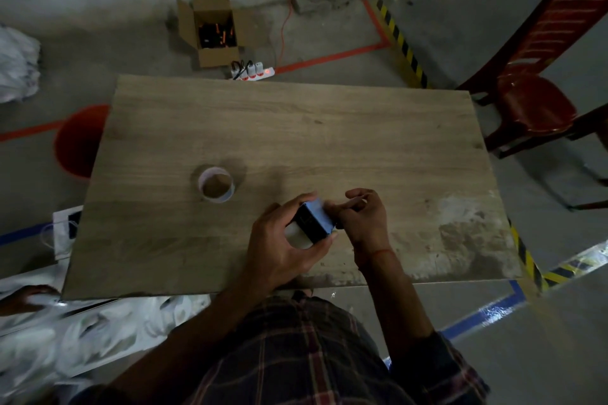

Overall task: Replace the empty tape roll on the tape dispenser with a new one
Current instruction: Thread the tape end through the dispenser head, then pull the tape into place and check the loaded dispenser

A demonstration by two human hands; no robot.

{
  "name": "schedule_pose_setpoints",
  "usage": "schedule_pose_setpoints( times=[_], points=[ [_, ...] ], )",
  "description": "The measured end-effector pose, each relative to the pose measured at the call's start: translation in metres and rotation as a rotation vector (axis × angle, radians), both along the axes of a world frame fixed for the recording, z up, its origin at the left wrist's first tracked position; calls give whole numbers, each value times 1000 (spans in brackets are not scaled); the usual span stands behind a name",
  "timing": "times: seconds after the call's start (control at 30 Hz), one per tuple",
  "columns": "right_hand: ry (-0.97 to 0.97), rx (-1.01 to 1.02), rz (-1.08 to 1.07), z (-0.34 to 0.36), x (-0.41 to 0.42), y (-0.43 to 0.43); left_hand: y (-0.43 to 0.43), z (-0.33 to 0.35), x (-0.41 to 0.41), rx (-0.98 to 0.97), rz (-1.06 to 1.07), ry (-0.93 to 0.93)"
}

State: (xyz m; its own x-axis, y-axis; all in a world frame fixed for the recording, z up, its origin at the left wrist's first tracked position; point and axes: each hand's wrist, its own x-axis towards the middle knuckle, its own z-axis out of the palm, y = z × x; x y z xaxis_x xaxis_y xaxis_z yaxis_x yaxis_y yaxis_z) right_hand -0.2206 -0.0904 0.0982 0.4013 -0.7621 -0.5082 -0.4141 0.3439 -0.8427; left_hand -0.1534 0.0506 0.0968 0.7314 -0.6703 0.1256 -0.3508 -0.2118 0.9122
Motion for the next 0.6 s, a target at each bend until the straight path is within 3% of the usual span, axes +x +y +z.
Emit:
schedule_pose_setpoints(
  times=[0.13, 0.3, 0.4, 0.47, 0.6],
  points=[
    [5, 48, -43, -7, 2, 2, -1, -3, -1, 48, -1, -9],
    [33, 306, -177, -30, -8, -4, -12, -3, 4, 320, -24, 51],
    [138, 224, -232, -43, -27, -13, -12, -5, 11, 441, -12, 42],
    [195, 110, -32, -50, -38, -9, -14, -6, 15, 492, 3, 79],
    [129, 24, 705, -59, -49, 21, -26, -10, 32, 537, 36, 303]
  ],
)
